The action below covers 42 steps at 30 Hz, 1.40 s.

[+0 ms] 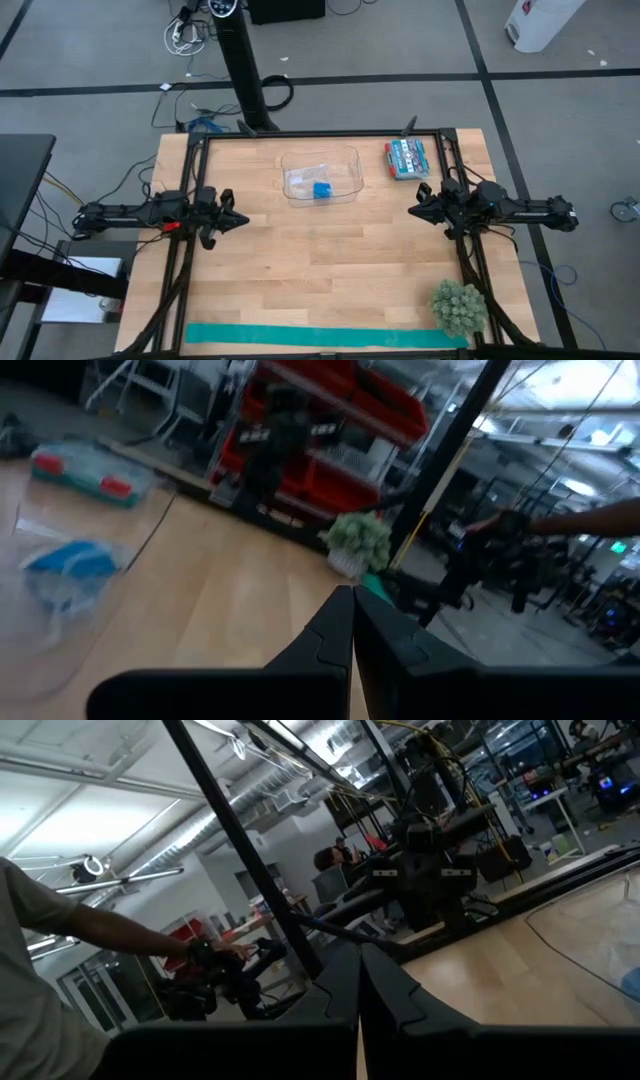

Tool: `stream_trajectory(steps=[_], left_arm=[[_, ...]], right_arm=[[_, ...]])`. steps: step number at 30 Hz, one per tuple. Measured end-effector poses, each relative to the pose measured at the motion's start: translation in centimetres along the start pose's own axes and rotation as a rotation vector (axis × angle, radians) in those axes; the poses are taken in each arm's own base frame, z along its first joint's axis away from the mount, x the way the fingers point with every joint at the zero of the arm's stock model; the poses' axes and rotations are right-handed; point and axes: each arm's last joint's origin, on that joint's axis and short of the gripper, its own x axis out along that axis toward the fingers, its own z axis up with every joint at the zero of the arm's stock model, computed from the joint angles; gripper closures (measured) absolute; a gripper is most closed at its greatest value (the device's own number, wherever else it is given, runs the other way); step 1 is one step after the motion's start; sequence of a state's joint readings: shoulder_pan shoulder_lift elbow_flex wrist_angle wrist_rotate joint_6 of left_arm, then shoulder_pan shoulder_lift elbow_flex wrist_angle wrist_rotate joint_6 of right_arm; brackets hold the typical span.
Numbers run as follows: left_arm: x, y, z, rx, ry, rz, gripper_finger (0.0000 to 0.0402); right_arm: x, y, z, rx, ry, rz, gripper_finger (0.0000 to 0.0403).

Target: Roll bandage

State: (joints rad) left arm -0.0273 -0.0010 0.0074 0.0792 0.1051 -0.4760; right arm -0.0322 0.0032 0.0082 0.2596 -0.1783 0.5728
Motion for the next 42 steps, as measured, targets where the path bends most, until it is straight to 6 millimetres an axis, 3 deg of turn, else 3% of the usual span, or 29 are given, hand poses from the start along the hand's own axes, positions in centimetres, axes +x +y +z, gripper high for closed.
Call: stream_trajectory(steps=[42], left_arm=[[0.01,0.12,-0.15,-0.002,0.013,0.019,0.0382]], right_arm=[[0.03,-0.03,-0.04,0.001,0.003,-0.003,0.04]])
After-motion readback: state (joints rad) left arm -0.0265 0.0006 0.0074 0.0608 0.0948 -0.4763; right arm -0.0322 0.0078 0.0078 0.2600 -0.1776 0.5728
